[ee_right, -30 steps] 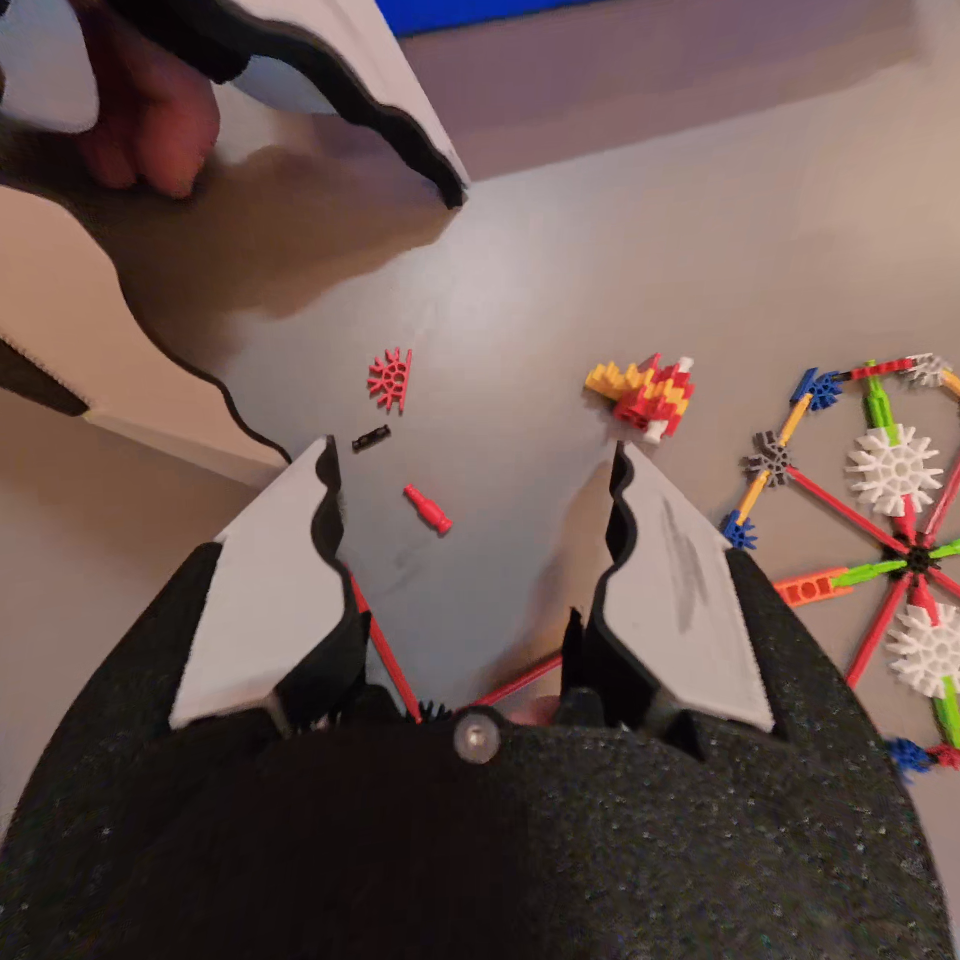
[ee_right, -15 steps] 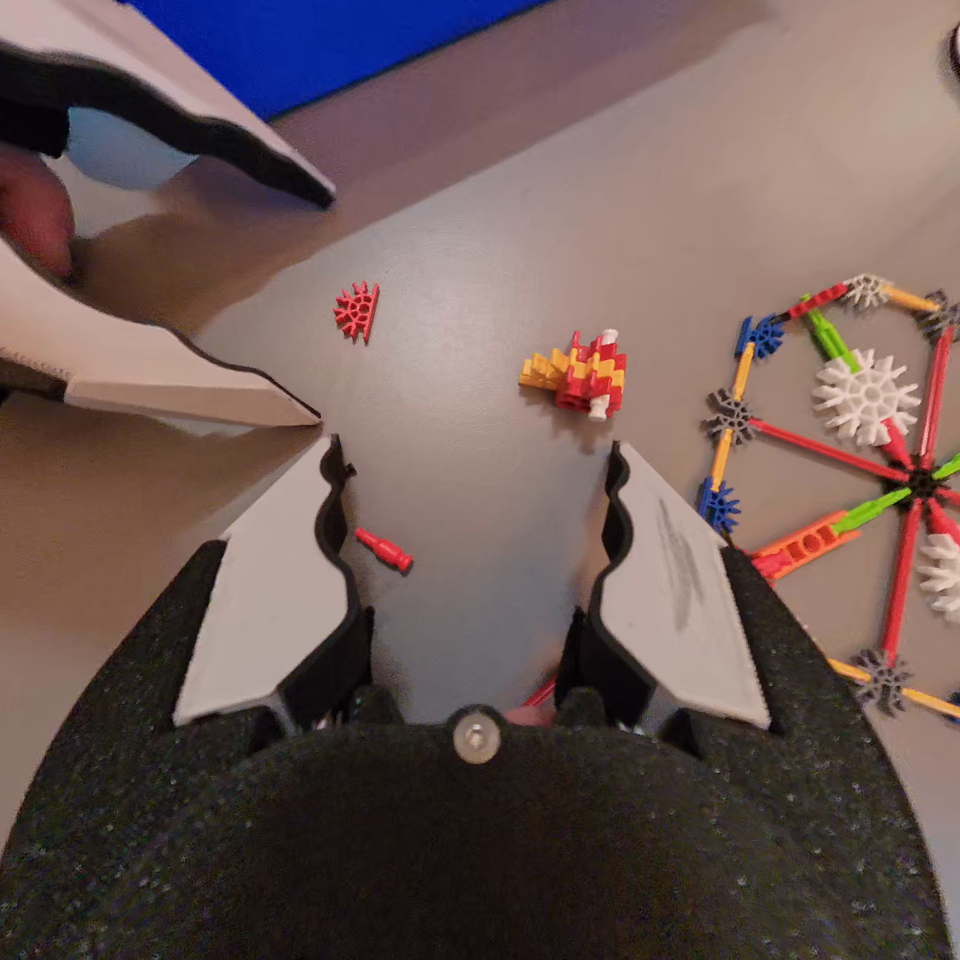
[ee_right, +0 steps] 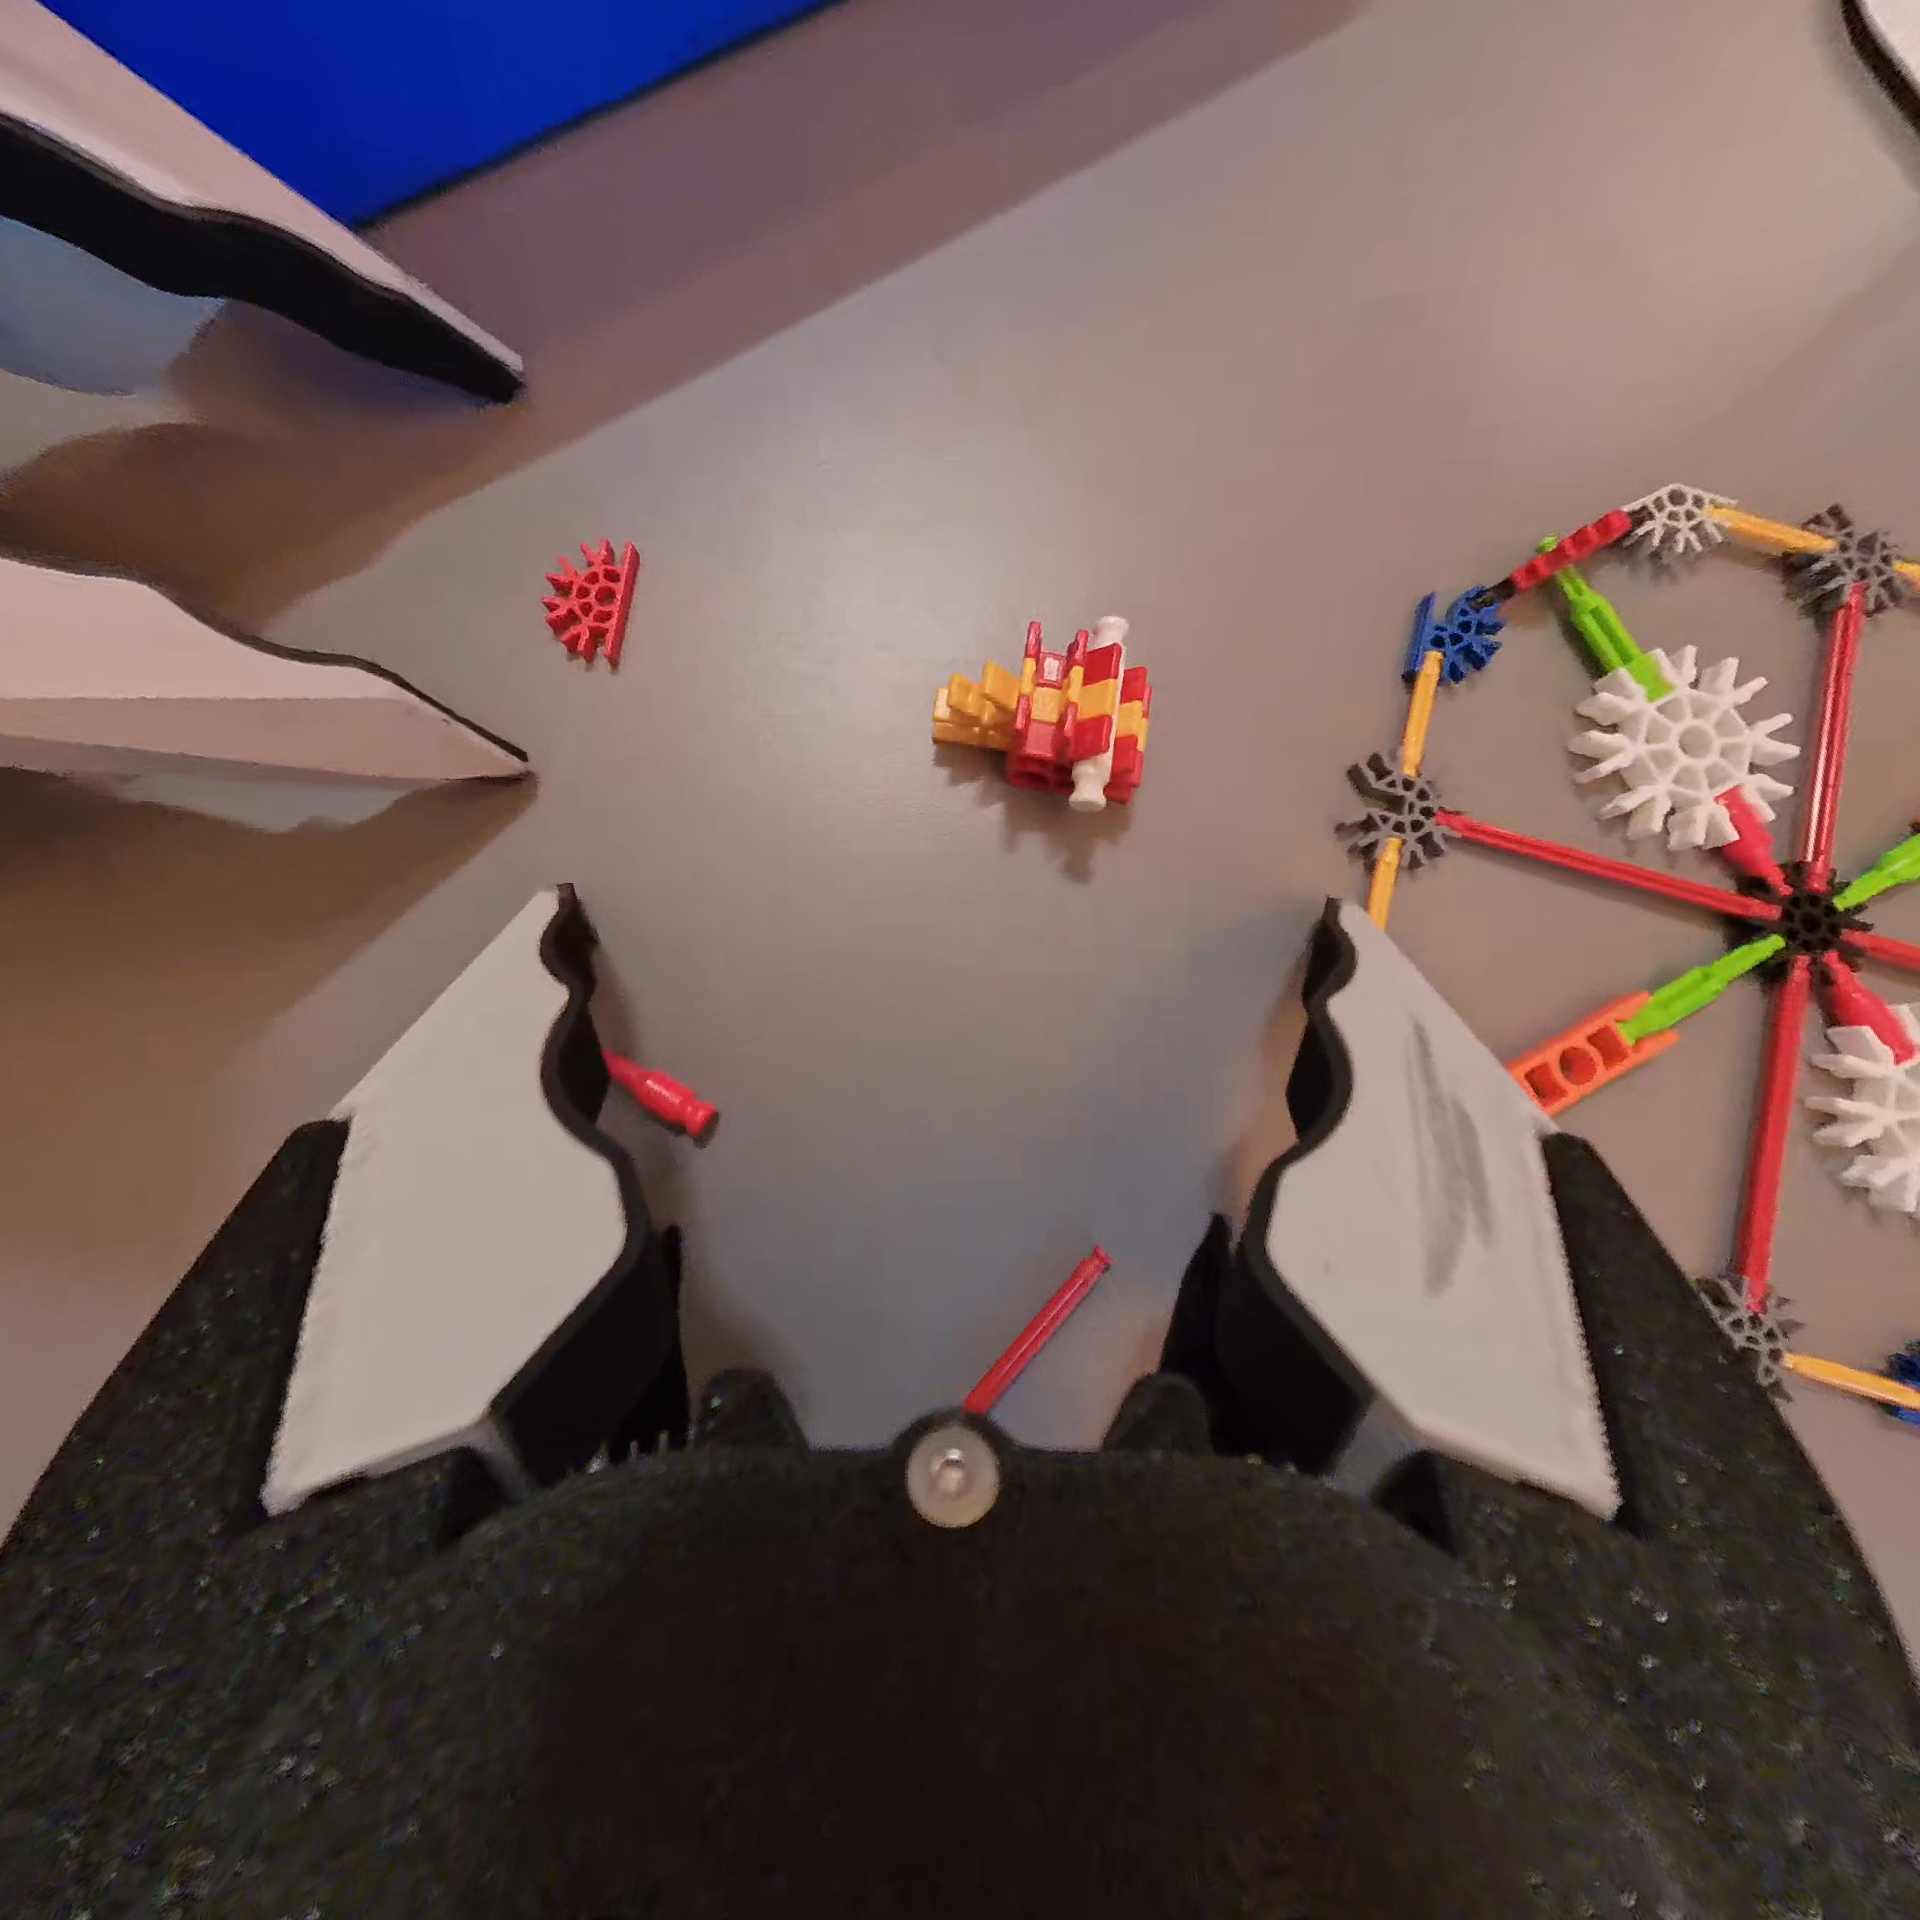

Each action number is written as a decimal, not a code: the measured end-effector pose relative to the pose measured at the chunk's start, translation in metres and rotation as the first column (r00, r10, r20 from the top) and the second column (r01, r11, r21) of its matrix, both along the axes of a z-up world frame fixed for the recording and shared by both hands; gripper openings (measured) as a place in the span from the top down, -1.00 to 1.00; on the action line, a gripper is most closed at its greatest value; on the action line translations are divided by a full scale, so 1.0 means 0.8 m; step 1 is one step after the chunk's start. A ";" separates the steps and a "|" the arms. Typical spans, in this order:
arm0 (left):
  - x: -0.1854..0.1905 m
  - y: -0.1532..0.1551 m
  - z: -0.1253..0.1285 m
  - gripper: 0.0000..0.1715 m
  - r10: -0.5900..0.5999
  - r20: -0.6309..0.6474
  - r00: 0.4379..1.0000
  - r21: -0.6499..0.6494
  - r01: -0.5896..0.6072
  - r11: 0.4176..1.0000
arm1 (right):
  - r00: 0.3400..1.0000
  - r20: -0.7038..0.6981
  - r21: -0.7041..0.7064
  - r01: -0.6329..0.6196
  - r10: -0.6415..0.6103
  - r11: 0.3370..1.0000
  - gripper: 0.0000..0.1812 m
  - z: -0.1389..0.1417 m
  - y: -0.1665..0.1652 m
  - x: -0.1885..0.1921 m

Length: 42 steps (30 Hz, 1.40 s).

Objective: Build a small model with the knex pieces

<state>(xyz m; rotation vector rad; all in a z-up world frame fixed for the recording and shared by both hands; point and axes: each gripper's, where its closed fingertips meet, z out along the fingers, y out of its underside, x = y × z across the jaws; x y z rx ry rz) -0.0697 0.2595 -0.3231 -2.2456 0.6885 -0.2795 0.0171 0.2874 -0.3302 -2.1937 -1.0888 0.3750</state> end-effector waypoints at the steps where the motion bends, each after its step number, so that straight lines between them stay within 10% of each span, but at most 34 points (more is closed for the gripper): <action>1: 0.000 0.000 -0.001 0.12 0.001 -0.007 1.000 0.005 -0.001 1.000 | 1.000 -0.001 -0.002 0.000 0.000 1.000 -0.47 0.000 0.000 0.000; 10: 0.012 -0.013 0.002 -0.15 -0.047 0.028 0.999 -0.135 0.050 0.990 | 1.000 -0.005 -0.007 0.000 0.000 1.000 -0.47 -0.001 0.000 0.001; 42: 0.014 -0.004 -0.004 -0.12 -0.121 -0.001 0.993 -0.003 0.121 0.993 | 1.000 -0.015 -0.003 0.009 -0.009 1.000 -0.56 -0.003 -0.001 -0.003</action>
